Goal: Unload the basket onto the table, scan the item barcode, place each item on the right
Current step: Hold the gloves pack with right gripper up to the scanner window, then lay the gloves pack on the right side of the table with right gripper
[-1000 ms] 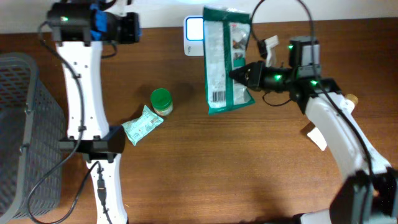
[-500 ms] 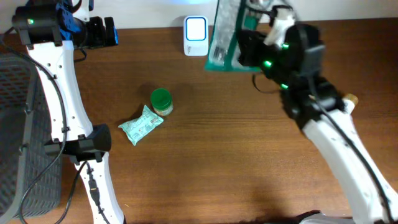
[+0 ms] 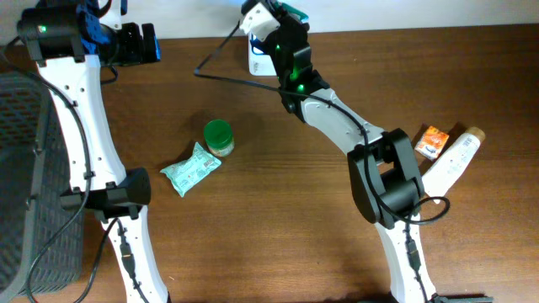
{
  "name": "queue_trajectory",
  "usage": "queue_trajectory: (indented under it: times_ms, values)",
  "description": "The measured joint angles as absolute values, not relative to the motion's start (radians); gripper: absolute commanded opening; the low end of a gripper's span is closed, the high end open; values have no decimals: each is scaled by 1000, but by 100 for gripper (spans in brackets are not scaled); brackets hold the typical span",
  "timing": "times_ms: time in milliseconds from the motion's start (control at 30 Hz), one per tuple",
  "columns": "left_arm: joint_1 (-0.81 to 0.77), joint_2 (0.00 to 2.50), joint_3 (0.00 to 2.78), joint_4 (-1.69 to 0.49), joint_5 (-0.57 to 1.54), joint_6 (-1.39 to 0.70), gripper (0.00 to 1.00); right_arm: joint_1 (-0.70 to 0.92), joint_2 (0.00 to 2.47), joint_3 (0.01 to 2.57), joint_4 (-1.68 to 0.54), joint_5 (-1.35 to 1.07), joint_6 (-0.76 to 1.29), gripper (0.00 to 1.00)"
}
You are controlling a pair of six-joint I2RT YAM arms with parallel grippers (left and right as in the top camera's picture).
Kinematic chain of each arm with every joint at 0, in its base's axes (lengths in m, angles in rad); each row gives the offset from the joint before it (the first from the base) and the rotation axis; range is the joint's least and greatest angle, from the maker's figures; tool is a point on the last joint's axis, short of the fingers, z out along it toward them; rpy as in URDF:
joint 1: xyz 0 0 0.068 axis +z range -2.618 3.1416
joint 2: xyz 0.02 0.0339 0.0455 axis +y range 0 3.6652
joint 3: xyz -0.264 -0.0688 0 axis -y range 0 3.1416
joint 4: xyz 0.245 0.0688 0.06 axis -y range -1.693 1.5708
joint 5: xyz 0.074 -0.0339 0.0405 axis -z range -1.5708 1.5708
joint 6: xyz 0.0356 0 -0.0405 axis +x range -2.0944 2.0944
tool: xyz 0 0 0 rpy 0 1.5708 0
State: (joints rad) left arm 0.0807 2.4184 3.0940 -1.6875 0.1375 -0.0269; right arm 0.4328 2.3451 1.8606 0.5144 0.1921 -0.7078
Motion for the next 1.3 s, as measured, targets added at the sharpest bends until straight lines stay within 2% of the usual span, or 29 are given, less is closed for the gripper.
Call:
queue_trajectory:
  times_ms: [133, 267, 400, 467, 633, 767, 833, 933, 967, 1033, 1100, 1200, 1300]
  values:
    - [81, 2418, 3094, -1687, 137, -27, 99, 433, 2444, 1861, 578, 128, -886, 4]
    - [81, 2418, 3094, -1687, 137, -27, 99, 433, 2461, 1861, 583, 65, -931, 4]
    - [81, 2418, 3094, -1687, 137, -27, 99, 433, 2509, 1861, 642, -6, -1109, 4]
    - [81, 2418, 3094, -1687, 137, -27, 99, 433, 2531, 1861, 675, -28, -1135, 4]
    - [81, 2418, 3094, -1687, 137, -27, 99, 433, 2537, 1861, 691, -40, -1136, 4]
    - [81, 2418, 3094, -1687, 137, -27, 99, 409, 2502, 1861, 674, 45, -857, 4]
    - [81, 2418, 3094, -1687, 138, -27, 99, 362, 2371, 1861, 535, 101, -642, 4]
    - [81, 2418, 3094, -1686, 138, -27, 99, 308, 2153, 1869, 146, 112, -315, 4]
    - [81, 2418, 3094, -1688, 138, -27, 99, 285, 2047, 1877, -83, 99, -198, 4]
    - [81, 2418, 3094, -1684, 137, -27, 99, 260, 1907, 1879, -345, 88, -59, 4]
    - [81, 2418, 3094, -1685, 138, -27, 99, 208, 1769, 1878, -713, 68, 52, 4]
    - [81, 2418, 3094, -1686, 137, -27, 99, 17, 1724, 1852, -1111, 49, 217, 4]
    - [81, 2418, 3094, -1687, 137, -27, 99, -89, 1780, 1715, -1082, -2, 317, 4]
